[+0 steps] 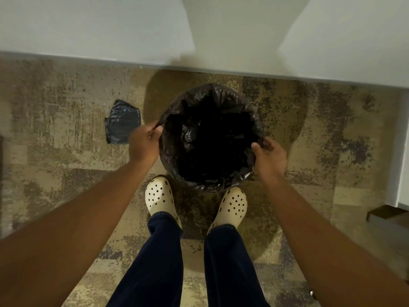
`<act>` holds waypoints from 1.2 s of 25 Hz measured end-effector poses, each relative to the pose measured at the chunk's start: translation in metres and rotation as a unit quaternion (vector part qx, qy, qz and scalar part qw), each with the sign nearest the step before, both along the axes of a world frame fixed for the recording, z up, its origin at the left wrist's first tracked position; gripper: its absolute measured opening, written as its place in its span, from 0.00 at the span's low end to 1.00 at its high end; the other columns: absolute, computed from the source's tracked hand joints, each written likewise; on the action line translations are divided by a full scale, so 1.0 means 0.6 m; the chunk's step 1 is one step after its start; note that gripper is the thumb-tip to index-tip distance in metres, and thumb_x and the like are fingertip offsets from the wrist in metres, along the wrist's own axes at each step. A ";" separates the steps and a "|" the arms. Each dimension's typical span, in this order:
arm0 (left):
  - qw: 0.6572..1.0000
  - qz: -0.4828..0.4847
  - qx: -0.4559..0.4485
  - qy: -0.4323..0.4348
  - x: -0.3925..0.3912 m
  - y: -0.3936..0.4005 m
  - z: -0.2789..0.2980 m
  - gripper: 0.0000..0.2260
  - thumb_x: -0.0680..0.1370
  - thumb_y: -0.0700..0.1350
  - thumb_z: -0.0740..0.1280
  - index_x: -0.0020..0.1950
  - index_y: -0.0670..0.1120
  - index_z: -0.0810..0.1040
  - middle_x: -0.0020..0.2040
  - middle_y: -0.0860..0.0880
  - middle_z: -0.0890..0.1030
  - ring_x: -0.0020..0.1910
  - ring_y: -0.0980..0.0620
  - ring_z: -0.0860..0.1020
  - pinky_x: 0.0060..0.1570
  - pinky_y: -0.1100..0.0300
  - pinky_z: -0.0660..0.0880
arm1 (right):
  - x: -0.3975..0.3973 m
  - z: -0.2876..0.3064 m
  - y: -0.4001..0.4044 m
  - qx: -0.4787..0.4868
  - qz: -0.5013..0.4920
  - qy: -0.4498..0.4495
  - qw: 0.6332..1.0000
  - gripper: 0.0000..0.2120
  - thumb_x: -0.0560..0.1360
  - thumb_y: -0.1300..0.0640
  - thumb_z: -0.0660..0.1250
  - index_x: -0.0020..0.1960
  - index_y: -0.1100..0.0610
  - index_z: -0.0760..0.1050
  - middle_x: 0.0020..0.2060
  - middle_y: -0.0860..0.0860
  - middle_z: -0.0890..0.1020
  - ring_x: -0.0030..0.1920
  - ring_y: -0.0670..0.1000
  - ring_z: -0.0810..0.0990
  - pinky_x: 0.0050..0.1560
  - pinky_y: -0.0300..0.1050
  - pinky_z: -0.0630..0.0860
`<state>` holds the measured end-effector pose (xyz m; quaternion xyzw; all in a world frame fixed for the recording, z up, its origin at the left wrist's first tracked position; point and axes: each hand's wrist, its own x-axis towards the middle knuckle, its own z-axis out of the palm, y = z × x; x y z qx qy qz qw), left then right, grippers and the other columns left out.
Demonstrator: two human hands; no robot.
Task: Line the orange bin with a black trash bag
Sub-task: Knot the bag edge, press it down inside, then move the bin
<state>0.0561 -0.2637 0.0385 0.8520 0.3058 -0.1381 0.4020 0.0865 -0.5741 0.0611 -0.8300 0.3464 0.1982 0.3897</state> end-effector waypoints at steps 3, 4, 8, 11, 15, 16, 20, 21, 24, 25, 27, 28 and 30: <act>0.995 0.066 -0.075 0.014 -0.003 0.005 -0.002 0.17 0.85 0.46 0.70 0.72 0.41 0.82 0.68 0.41 0.85 0.65 0.43 0.84 0.67 0.43 0.81 | 0.000 -0.019 -0.018 0.021 -0.022 0.022 0.999 0.19 0.80 0.55 0.74 0.70 0.55 0.81 0.60 0.53 0.87 0.59 0.53 0.87 0.62 0.53 0.84; 0.992 0.081 -0.090 0.018 -0.001 0.004 -0.003 0.17 0.84 0.46 0.71 0.72 0.41 0.82 0.68 0.41 0.85 0.66 0.44 0.84 0.68 0.41 0.81 | 0.002 -0.023 -0.024 0.024 -0.028 0.019 0.999 0.17 0.80 0.56 0.74 0.68 0.55 0.83 0.58 0.52 0.88 0.57 0.53 0.87 0.61 0.53 0.85; 0.990 0.097 -0.101 0.022 0.010 -0.007 -0.002 0.18 0.82 0.44 0.73 0.71 0.42 0.82 0.69 0.42 0.85 0.66 0.45 0.84 0.70 0.42 0.80 | 0.007 -0.025 -0.048 0.040 -0.052 0.018 0.998 0.14 0.80 0.58 0.72 0.66 0.54 0.84 0.55 0.50 0.88 0.54 0.52 0.88 0.58 0.55 0.86; 0.990 0.076 -0.114 0.028 0.033 -0.047 0.017 0.17 0.82 0.44 0.73 0.71 0.42 0.82 0.66 0.41 0.86 0.66 0.44 0.84 0.70 0.41 0.80 | 0.005 -0.009 -0.093 0.020 -0.078 0.006 0.997 0.13 0.80 0.58 0.72 0.64 0.52 0.85 0.50 0.47 0.88 0.49 0.48 0.88 0.54 0.49 0.86; 0.993 0.020 -0.117 0.022 0.067 -0.100 0.048 0.17 0.82 0.43 0.73 0.71 0.42 0.83 0.65 0.41 0.86 0.65 0.43 0.84 0.69 0.42 0.80 | -0.013 0.022 -0.154 0.033 -0.143 -0.020 0.989 0.12 0.80 0.59 0.72 0.63 0.53 0.86 0.48 0.46 0.89 0.47 0.47 0.88 0.52 0.49 0.87; 0.992 0.005 -0.127 0.017 0.078 -0.118 0.054 0.17 0.82 0.43 0.73 0.71 0.42 0.83 0.66 0.41 0.86 0.65 0.43 0.84 0.69 0.41 0.80 | -0.022 0.030 -0.173 0.032 -0.161 -0.025 0.986 0.12 0.80 0.59 0.72 0.63 0.53 0.86 0.47 0.45 0.88 0.47 0.47 0.88 0.52 0.49 0.87; 0.989 -0.057 -0.135 0.000 0.109 -0.218 0.075 0.17 0.82 0.41 0.73 0.71 0.41 0.83 0.66 0.42 0.86 0.66 0.44 0.84 0.69 0.42 0.80 | -0.057 0.056 -0.261 0.024 -0.202 -0.049 0.978 0.15 0.81 0.58 0.72 0.67 0.54 0.83 0.54 0.48 0.88 0.51 0.49 0.87 0.54 0.47 0.85; 0.989 -0.067 -0.134 -0.002 0.117 -0.239 0.076 0.17 0.82 0.41 0.73 0.71 0.41 0.83 0.66 0.42 0.86 0.66 0.44 0.84 0.70 0.42 0.80 | -0.062 0.059 -0.280 0.025 -0.214 -0.053 0.975 0.16 0.81 0.59 0.72 0.68 0.55 0.83 0.56 0.49 0.87 0.52 0.49 0.86 0.53 0.44 0.83; 0.984 -0.095 -0.151 0.004 0.135 -0.311 0.074 0.17 0.82 0.42 0.73 0.71 0.41 0.83 0.65 0.42 0.87 0.65 0.43 0.84 0.69 0.40 0.80 | -0.085 0.066 -0.344 0.027 -0.253 -0.065 0.965 0.16 0.81 0.59 0.72 0.69 0.56 0.82 0.54 0.49 0.86 0.54 0.50 0.86 0.49 0.39 0.80; 0.983 -0.111 -0.145 0.005 0.140 -0.336 0.075 0.17 0.82 0.43 0.74 0.71 0.42 0.83 0.65 0.43 0.87 0.65 0.43 0.84 0.69 0.40 0.80 | -0.093 0.070 -0.365 0.024 -0.261 -0.068 0.963 0.16 0.81 0.59 0.72 0.68 0.56 0.82 0.53 0.48 0.86 0.54 0.50 0.86 0.48 0.38 0.80; 0.982 -0.133 -0.133 0.006 0.149 -0.384 0.076 0.18 0.82 0.44 0.74 0.71 0.42 0.83 0.66 0.43 0.86 0.66 0.45 0.84 0.70 0.41 0.79 | -0.105 0.076 -0.408 0.028 -0.275 -0.072 0.958 0.16 0.81 0.59 0.72 0.68 0.56 0.83 0.52 0.48 0.86 0.55 0.51 0.86 0.52 0.41 0.81; 0.981 -0.135 -0.136 0.011 0.153 -0.406 0.076 0.18 0.82 0.43 0.74 0.71 0.42 0.82 0.66 0.42 0.86 0.66 0.45 0.84 0.71 0.41 0.79 | -0.110 0.077 -0.429 0.029 -0.282 -0.074 0.956 0.16 0.81 0.59 0.72 0.68 0.56 0.83 0.54 0.49 0.86 0.57 0.52 0.86 0.57 0.45 0.83; 0.978 -0.134 -0.160 0.022 0.161 -0.455 0.076 0.18 0.82 0.42 0.73 0.72 0.41 0.82 0.65 0.41 0.86 0.66 0.43 0.84 0.70 0.39 0.79 | -0.118 0.080 -0.473 0.019 -0.293 -0.077 0.953 0.18 0.80 0.58 0.74 0.70 0.57 0.81 0.60 0.51 0.87 0.62 0.53 0.85 0.66 0.52 0.82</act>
